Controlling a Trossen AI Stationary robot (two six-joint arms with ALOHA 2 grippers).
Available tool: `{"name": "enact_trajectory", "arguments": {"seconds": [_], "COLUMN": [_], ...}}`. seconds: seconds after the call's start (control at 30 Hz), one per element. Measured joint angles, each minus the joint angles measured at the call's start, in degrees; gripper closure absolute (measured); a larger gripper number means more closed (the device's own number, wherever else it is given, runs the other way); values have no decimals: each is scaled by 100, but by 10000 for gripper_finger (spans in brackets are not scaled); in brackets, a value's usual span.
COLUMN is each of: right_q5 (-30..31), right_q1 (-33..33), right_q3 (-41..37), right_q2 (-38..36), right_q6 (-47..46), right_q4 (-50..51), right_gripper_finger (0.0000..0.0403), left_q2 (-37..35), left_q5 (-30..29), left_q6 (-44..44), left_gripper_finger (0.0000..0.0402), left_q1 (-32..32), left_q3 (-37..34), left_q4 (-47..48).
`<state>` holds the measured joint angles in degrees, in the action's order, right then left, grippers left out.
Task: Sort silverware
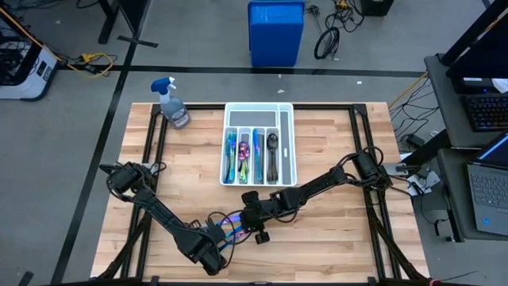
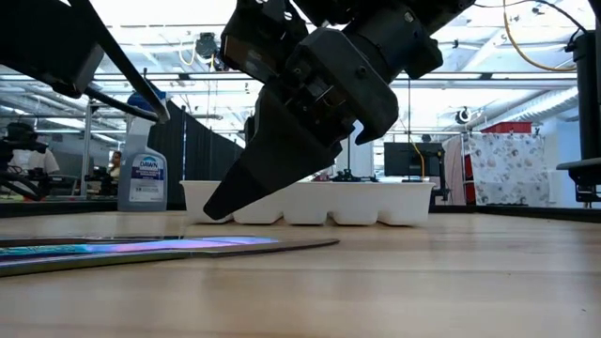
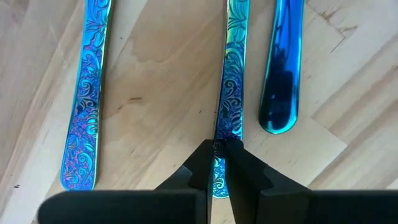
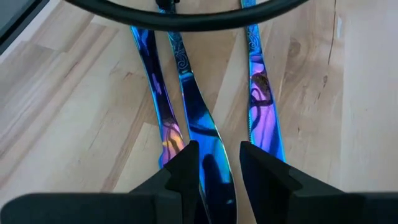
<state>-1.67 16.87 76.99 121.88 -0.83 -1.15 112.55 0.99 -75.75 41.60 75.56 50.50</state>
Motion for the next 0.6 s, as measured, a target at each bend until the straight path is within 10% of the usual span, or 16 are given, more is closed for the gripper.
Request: {"name": "enact_trajectory", "arguments": {"seconds": [0.6], "right_q5": [-7], "right_q1": [10], "right_q3": [0], "right_q2": [5], "right_q6": [6], "right_q4": [217], "right_gripper_finger": [302], "left_q2": [-7], "left_q5": [17], "left_q6": [-33], "left_gripper_finger": [380], "left_q1": [2], "left_q3": [16], "left_q4": [0]}}
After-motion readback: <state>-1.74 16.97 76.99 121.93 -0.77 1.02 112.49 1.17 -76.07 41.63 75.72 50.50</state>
